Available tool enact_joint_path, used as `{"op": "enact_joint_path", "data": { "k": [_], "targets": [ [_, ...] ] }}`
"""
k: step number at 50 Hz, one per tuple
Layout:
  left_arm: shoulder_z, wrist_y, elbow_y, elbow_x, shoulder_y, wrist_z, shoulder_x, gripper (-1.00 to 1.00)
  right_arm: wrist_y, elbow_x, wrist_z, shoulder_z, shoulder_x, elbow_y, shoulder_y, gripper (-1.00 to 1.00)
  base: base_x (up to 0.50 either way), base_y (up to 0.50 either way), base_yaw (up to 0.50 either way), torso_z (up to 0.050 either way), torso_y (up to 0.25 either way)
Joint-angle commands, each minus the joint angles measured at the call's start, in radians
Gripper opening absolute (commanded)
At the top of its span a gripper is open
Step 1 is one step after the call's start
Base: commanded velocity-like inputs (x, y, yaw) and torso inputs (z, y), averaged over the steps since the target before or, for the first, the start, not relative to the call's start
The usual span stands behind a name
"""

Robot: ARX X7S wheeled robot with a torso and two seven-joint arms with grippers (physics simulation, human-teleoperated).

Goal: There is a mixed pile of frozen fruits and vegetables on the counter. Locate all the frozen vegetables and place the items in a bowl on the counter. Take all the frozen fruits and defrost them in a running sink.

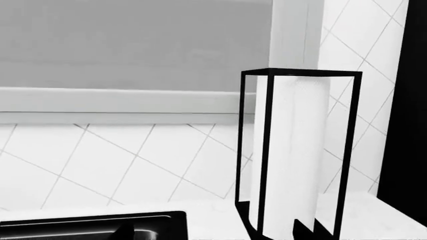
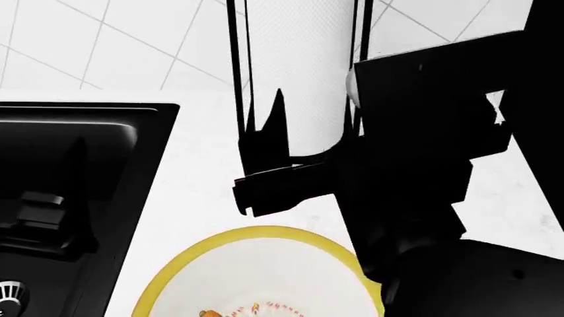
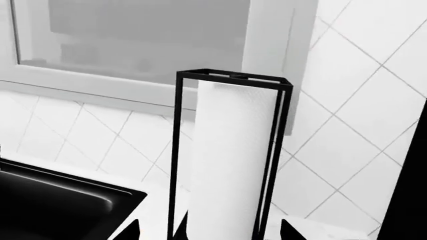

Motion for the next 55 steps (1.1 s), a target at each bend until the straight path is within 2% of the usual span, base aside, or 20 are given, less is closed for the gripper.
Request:
{"op": "enact_joint_path", "data": {
  "k": [1, 8, 29, 42, 55],
  "targets": [
    [0.013, 0.008, -0.004, 0.004, 0.005, -0.004, -0.002, 1.0, -0.018, -0.015, 0.049, 0.023, 0.042, -0.068, -0.055, 1.0, 0.0, 0.0, 0.0, 0.0, 0.0],
    [0.007, 0.004, -0.004, -0.012, 0.001, -0.011, -0.008, 1.0, -0.024, -0.051, 0.023, 0.005, 0.031, -0.072, -0.059, 1.0, 0.0, 0.05, 0.0, 0.0, 0.0],
    [-0.013, 0.02, 0.005, -0.039, 0.014, -0.025, -0.02, 1.0, -0.052, -0.02, 0.044, 0.03, 0.041, -0.117, -0.065, 1.0, -0.07, 0.5, 0.0, 0.0, 0.0],
    [-0.048, 0.006, 0.022, -0.092, 0.006, -0.062, -0.041, 1.0, -0.066, 0.1, 0.085, 0.13, 0.186, -0.165, -0.083, 1.0, -0.3, 0.5, 0.0, 0.0, 0.0],
    [-0.07, 0.004, 0.027, -0.132, -0.004, -0.083, -0.056, 1.0, -0.061, 0.146, 0.107, 0.122, 0.182, -0.16, -0.012, 1.0, -0.09, 0.5, 0.0, 0.0, 0.0]
  ]
}}
